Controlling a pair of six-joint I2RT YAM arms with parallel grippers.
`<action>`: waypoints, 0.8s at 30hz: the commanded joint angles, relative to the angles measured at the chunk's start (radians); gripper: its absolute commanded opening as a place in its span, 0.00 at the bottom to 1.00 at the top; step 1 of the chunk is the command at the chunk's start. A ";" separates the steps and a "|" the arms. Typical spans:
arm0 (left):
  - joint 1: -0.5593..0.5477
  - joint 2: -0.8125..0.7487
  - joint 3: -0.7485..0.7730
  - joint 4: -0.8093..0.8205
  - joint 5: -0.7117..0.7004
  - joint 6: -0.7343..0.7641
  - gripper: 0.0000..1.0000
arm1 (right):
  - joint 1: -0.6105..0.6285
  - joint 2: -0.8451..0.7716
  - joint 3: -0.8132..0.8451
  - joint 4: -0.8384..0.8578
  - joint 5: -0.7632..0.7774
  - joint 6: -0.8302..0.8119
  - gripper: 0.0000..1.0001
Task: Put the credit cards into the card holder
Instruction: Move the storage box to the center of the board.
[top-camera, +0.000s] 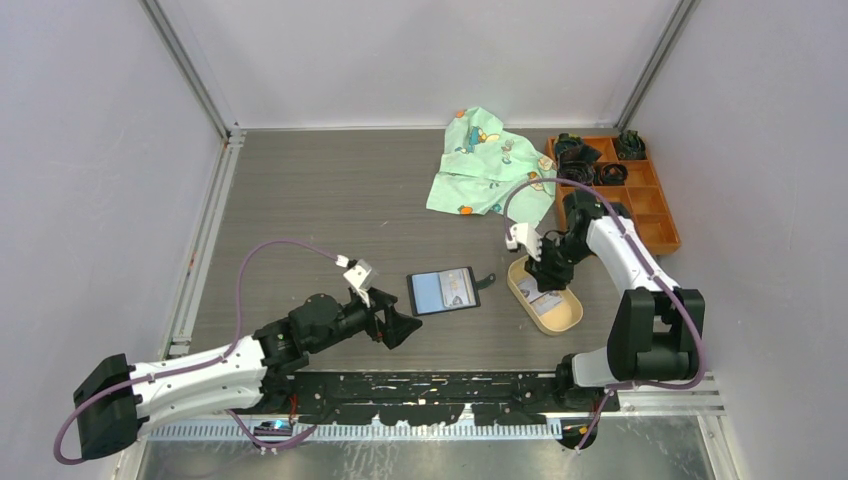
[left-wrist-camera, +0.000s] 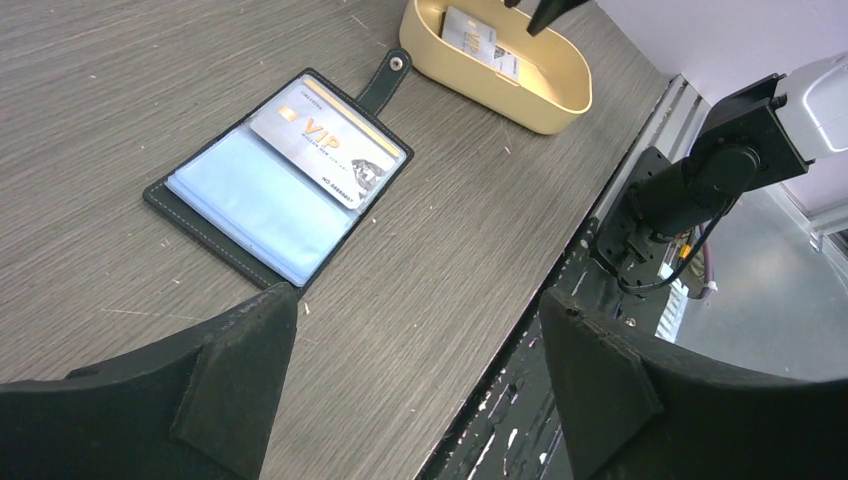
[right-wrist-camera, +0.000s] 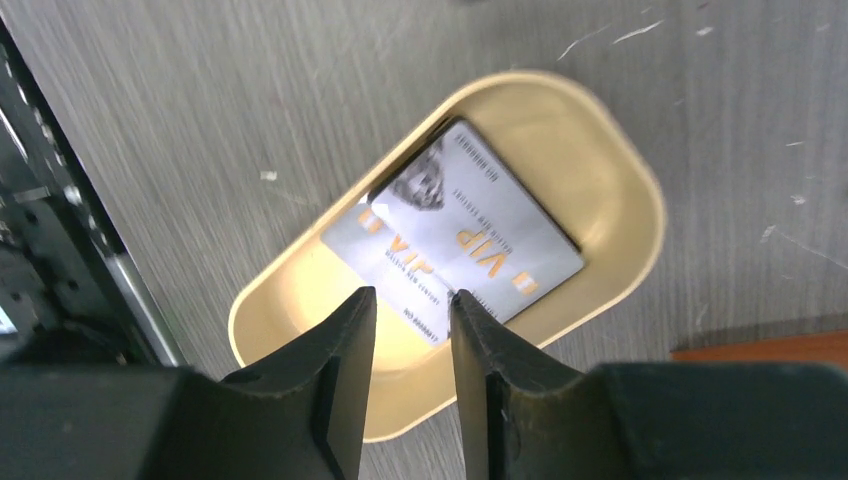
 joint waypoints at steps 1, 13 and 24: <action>0.005 0.001 0.003 0.034 -0.006 -0.017 0.90 | -0.045 -0.014 -0.044 -0.082 0.056 -0.339 0.40; 0.005 -0.008 -0.006 0.040 0.002 -0.033 0.89 | -0.024 0.038 -0.152 -0.091 0.030 -0.571 0.31; 0.005 0.008 0.000 0.053 0.010 -0.040 0.89 | 0.254 0.025 -0.183 0.108 -0.009 -0.365 0.32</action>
